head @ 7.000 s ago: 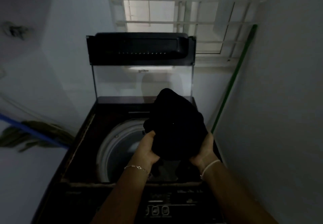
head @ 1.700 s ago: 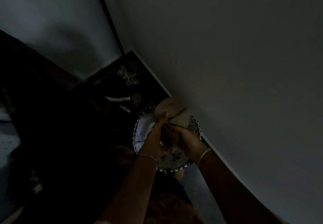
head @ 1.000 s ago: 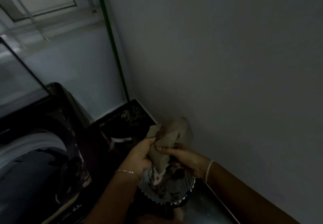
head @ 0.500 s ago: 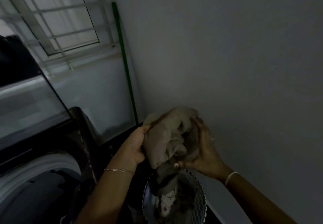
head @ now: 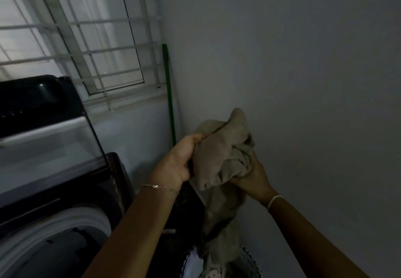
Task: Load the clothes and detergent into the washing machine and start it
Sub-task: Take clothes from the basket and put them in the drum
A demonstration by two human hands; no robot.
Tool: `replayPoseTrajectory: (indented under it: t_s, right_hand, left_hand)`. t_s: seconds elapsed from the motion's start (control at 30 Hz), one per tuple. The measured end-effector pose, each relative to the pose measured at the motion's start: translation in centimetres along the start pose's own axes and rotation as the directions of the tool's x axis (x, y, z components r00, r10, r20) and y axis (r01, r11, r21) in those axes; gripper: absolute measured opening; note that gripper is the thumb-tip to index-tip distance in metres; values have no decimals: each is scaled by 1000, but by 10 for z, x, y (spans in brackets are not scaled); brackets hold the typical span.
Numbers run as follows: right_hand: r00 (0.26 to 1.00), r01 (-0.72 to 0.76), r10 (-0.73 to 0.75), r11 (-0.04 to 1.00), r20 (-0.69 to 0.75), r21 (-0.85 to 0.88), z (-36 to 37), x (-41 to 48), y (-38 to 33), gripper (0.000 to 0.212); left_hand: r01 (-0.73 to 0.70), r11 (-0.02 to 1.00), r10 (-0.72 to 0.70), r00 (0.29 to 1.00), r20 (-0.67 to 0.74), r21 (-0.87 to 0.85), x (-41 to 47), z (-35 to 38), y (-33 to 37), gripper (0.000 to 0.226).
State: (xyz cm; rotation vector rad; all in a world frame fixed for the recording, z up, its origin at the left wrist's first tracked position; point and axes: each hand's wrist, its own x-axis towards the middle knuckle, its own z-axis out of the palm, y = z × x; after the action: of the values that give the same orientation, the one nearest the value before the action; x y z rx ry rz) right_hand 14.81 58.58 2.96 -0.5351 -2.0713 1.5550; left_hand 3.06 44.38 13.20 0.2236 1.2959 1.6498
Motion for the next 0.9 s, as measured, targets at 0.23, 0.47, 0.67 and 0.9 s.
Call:
replayPoseTrajectory:
  t_s: [0.23,0.47,0.67,0.9]
  right_hand:
    - [985,-131,157,949,-70,288,8,8,-34,38]
    - [937,-250,348,611,29,751,30,23,-68,33]
    - [892,-264,452,554,-19,789,32,36,-77,31]
    - [888,-194,431,668,-161,718,50,42,-101,31]
  left_hand:
    - [-141,987,145,988,46,-80,-6,1,26,30]
    - [-284,959,284,959,15,21,-6,-39,20,35]
    - [-433,824,566,670,-480,366,-5,-54,12,33]
    - [-460,379,867,479,-135,803,-43,2,-19,58]
